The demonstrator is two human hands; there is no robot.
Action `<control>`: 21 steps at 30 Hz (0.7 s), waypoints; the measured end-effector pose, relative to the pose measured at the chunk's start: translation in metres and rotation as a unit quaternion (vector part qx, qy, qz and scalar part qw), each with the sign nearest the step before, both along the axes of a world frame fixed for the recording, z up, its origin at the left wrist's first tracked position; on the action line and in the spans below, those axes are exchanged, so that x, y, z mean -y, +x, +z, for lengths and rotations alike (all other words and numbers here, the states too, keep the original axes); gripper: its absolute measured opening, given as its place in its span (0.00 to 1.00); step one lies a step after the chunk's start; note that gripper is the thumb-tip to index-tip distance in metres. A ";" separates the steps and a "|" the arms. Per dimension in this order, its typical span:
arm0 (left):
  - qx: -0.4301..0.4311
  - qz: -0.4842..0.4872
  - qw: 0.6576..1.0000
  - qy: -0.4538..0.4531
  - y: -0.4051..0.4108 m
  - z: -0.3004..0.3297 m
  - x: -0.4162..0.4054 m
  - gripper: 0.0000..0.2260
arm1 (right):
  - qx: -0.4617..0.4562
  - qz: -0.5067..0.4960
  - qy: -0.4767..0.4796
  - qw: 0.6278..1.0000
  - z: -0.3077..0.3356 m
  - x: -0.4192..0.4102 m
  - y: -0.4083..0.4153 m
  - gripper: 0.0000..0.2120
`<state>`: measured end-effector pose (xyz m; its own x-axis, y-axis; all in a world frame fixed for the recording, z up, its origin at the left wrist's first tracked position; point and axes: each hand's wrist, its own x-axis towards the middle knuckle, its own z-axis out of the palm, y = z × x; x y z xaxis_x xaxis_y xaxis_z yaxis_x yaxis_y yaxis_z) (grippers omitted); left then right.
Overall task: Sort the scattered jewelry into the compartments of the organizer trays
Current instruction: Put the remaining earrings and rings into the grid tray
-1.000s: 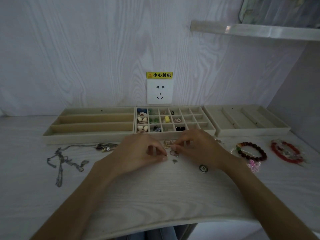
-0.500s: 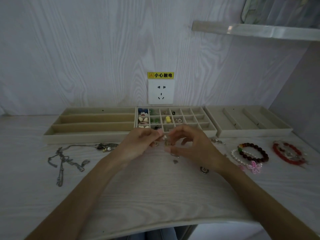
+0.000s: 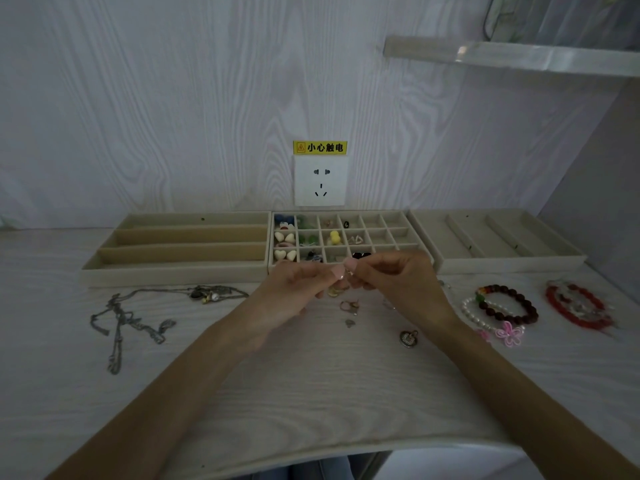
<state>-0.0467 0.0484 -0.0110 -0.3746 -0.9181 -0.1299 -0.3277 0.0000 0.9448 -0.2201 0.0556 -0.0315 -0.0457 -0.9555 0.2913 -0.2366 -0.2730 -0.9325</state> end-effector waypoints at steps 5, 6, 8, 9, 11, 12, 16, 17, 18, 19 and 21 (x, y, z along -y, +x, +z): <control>-0.010 0.015 1.000 0.010 0.002 0.001 0.001 0.09 | -0.001 0.026 -0.015 1.000 0.005 -0.004 0.001 0.04; -0.018 0.013 1.000 0.009 0.003 0.001 0.001 0.09 | 0.007 0.036 -0.016 0.999 0.007 -0.006 0.000 0.04; -0.028 0.010 1.000 0.003 0.005 0.001 0.003 0.09 | 0.011 0.058 -0.016 0.998 0.010 -0.007 -0.001 0.07; -0.030 0.007 1.000 -0.001 0.005 0.001 0.003 0.08 | 0.009 0.063 -0.017 0.998 0.010 -0.007 -0.002 0.08; -0.031 -0.007 0.999 -0.012 0.005 0.001 0.003 0.07 | 0.003 0.061 -0.023 0.998 0.011 -0.008 -0.003 0.07; -0.028 -0.018 0.999 -0.025 0.004 0.002 0.002 0.06 | -0.003 0.056 -0.028 0.998 0.010 -0.008 -0.003 0.07; -0.035 -0.037 0.994 -0.098 0.003 0.009 0.004 0.06 | -0.024 0.025 -0.053 0.998 0.014 -0.005 -0.004 0.06; -0.041 -0.039 0.993 -0.108 0.006 0.012 0.007 0.07 | -0.016 0.010 -0.056 0.998 0.017 -0.004 -0.007 0.06; -0.034 -0.038 0.991 -0.122 0.009 0.015 0.011 0.08 | -0.005 -0.009 -0.057 0.998 0.022 -0.003 -0.011 0.06; -0.009 -0.028 0.988 -0.150 0.013 0.016 0.017 0.08 | 0.004 -0.031 -0.059 0.998 0.029 -0.002 -0.017 0.06; 0.090 0.038 0.965 -0.244 0.023 0.013 0.035 0.08 | -0.002 -0.074 -0.070 0.995 0.045 0.004 -0.034 0.06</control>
